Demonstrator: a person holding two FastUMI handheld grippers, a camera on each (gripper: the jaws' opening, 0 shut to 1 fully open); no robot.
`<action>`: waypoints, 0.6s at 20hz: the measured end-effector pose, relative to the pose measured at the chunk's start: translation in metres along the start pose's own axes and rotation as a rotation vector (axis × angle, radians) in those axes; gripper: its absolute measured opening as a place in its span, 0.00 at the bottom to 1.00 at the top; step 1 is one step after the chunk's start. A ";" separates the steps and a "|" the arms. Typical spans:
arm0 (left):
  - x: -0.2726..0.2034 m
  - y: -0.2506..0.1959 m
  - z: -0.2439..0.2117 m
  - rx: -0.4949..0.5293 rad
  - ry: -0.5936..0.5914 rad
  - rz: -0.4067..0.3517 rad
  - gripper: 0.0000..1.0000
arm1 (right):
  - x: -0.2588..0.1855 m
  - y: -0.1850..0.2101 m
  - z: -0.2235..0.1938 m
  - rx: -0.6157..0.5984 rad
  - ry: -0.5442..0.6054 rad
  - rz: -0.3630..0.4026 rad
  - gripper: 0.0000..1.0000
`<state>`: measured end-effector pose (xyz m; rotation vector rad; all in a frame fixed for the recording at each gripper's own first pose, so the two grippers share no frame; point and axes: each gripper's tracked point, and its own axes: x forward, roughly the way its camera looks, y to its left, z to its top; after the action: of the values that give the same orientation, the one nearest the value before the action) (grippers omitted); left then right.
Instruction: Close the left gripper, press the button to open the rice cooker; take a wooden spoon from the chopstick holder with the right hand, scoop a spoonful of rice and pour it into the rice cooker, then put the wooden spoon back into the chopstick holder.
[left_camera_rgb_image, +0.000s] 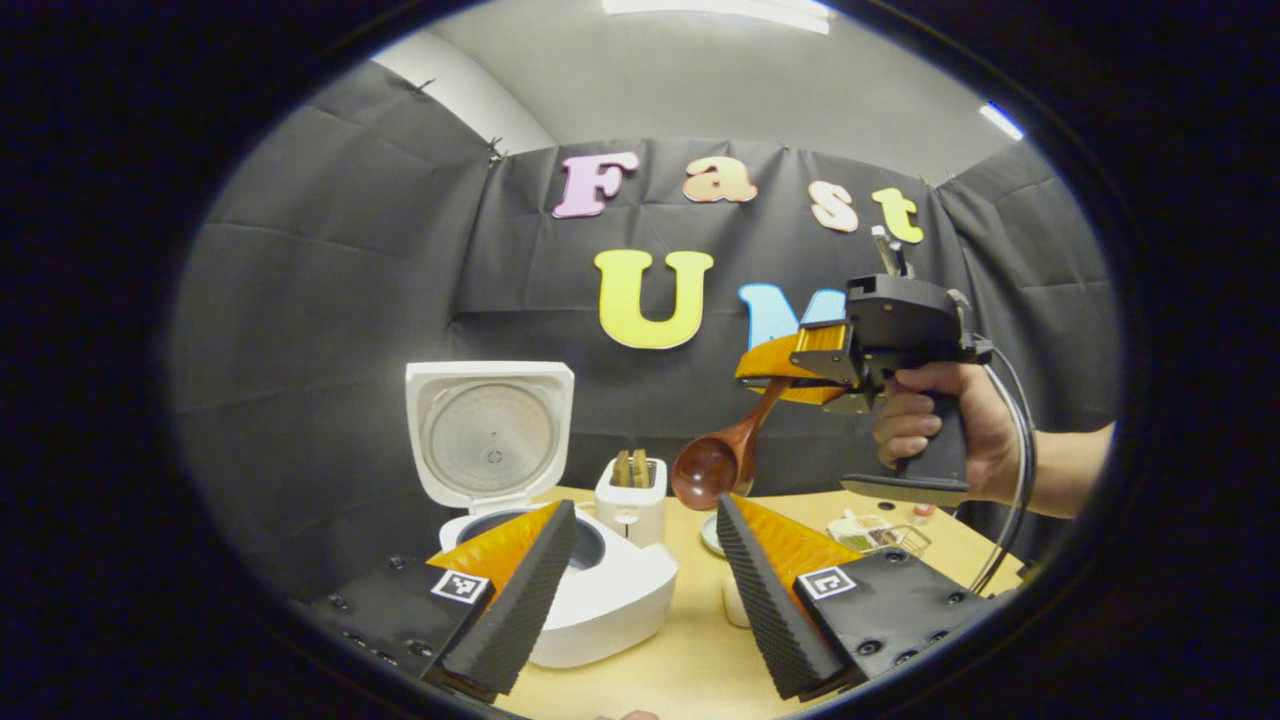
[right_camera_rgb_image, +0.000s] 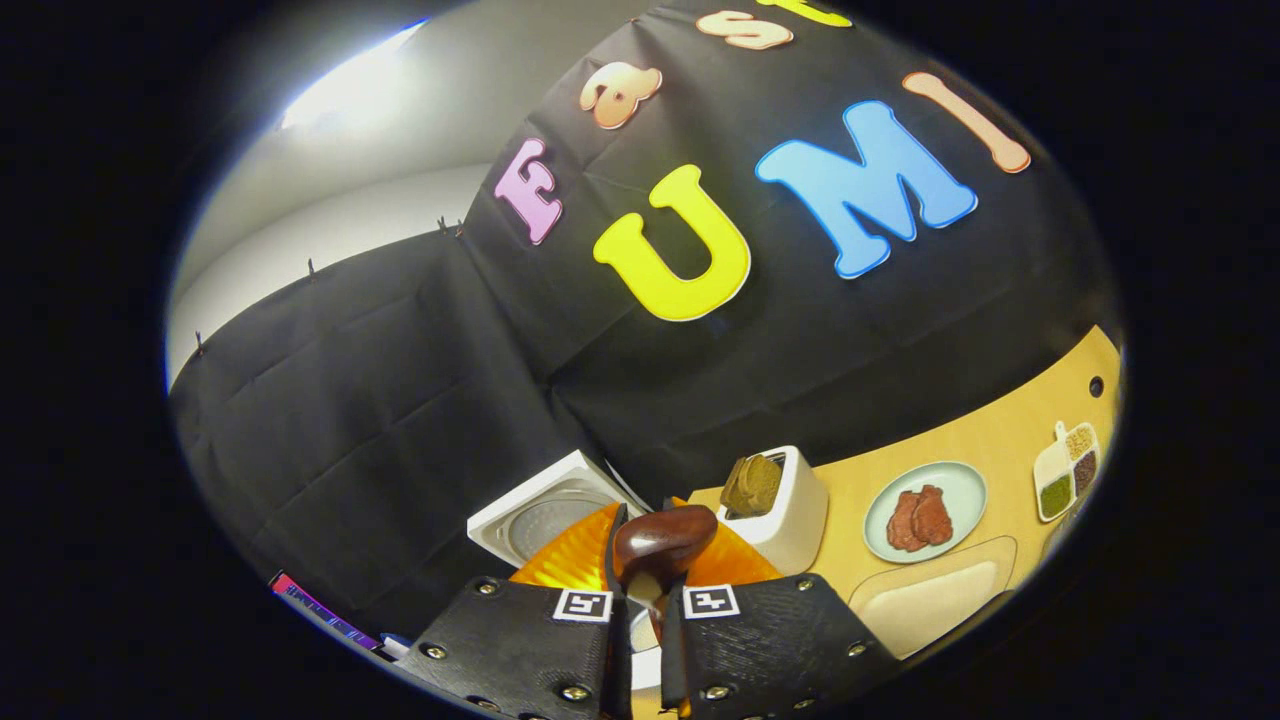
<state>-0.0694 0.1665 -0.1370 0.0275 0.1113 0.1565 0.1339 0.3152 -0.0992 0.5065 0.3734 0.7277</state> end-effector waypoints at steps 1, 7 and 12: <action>0.002 -0.003 0.003 0.004 -0.008 -0.005 0.94 | -0.011 -0.009 0.004 -0.007 -0.010 -0.016 0.12; 0.012 -0.023 0.014 -0.007 -0.017 -0.020 0.96 | -0.081 -0.073 0.039 -0.043 -0.080 -0.144 0.12; 0.017 -0.047 0.030 0.006 -0.030 -0.025 0.97 | -0.130 -0.119 0.062 -0.001 -0.144 -0.226 0.12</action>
<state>-0.0423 0.1218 -0.1106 0.0344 0.0824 0.1306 0.1382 0.1286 -0.0960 0.5030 0.2897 0.4699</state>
